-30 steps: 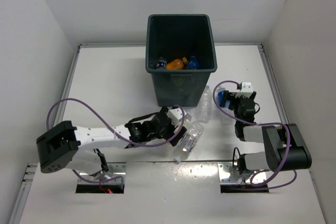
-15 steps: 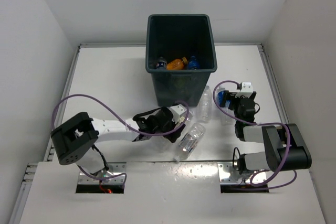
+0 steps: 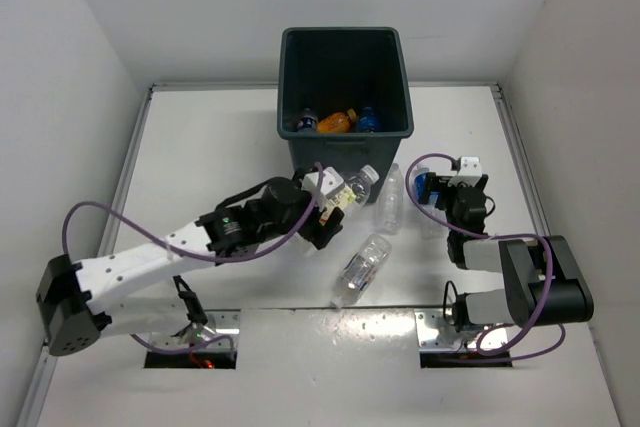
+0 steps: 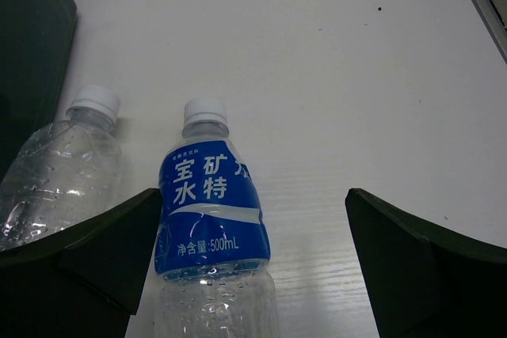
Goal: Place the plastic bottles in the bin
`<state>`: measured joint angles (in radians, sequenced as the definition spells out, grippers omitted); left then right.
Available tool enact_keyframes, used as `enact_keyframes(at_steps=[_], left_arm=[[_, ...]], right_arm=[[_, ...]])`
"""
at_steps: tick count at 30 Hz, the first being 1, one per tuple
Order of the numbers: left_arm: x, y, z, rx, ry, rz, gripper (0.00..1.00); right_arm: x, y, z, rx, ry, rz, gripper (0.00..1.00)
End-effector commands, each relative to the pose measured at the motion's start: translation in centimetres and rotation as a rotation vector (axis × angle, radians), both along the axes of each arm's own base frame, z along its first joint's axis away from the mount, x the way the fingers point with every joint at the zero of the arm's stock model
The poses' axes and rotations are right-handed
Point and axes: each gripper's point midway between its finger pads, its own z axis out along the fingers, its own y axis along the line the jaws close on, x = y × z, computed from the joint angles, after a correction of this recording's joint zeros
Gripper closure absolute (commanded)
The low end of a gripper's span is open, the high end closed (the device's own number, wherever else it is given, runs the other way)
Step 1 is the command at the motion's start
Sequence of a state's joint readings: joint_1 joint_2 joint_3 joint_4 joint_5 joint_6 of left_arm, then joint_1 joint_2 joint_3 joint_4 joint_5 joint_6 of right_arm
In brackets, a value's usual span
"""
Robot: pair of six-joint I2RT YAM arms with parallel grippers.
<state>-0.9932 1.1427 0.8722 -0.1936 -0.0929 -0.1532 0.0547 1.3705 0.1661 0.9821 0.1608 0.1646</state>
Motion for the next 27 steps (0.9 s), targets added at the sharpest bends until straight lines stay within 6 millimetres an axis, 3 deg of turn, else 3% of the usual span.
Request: enact_keyframes(at_steps=[1,2,7,11,12,14,15,17,18,22,24,27], left_arm=[[-2.0,1.1,1.4,0.045,-0.020,-0.105,0.47],[-2.5,1.5,2.4,0.028,-0.038,-0.119,0.49],[-5.8,2.9,2.5,0.028,-0.088,-0.162,0.49],[-5.5,2.7,5.9,0.021,-0.185,-0.152,0.49],[-5.1,2.5,8.0,0.004,-0.228,-0.146,0.49],[-4.6,1.4,9.0,0.027,-0.260,-0.162,0.49],[-3.8,0.9,12.1,-0.015,-0.304,-0.133,0.49],[-2.5,-0.9,14.0,-0.020,-0.334,-0.110,0.49],[-1.9,-1.4,17.8,-0.080,-0.381,-0.085,0.49],[1.4,-3.0,26.1,-0.246,-0.511,-0.016,0.50],[1.9,-3.8,29.5,-0.332,-0.590,-0.035,0.50],[2.9,-4.3,31.6,-0.379,-0.636,-0.018,0.50]], right_arm=[[1.0,-0.1,1.7,0.004,-0.060,-0.003,0.00],[1.0,-0.1,1.7,0.004,-0.060,-0.003,0.00],[1.0,-0.1,1.7,0.004,-0.060,-0.003,0.00],[1.0,-0.1,1.7,0.004,-0.060,-0.003,0.00],[1.0,-0.1,1.7,0.004,-0.060,-0.003,0.00],[1.0,-0.1,1.7,0.004,-0.060,-0.003,0.00],[1.0,-0.1,1.7,0.004,-0.060,-0.003,0.00],[1.0,-0.1,1.7,0.004,-0.060,-0.003,0.00],[1.0,-0.1,1.7,0.004,-0.060,-0.003,0.00],[1.0,-0.1,1.7,0.004,-0.060,-0.003,0.00],[1.0,-0.1,1.7,0.004,-0.060,-0.003,0.00],[1.0,-0.1,1.7,0.004,-0.060,-0.003,0.00]])
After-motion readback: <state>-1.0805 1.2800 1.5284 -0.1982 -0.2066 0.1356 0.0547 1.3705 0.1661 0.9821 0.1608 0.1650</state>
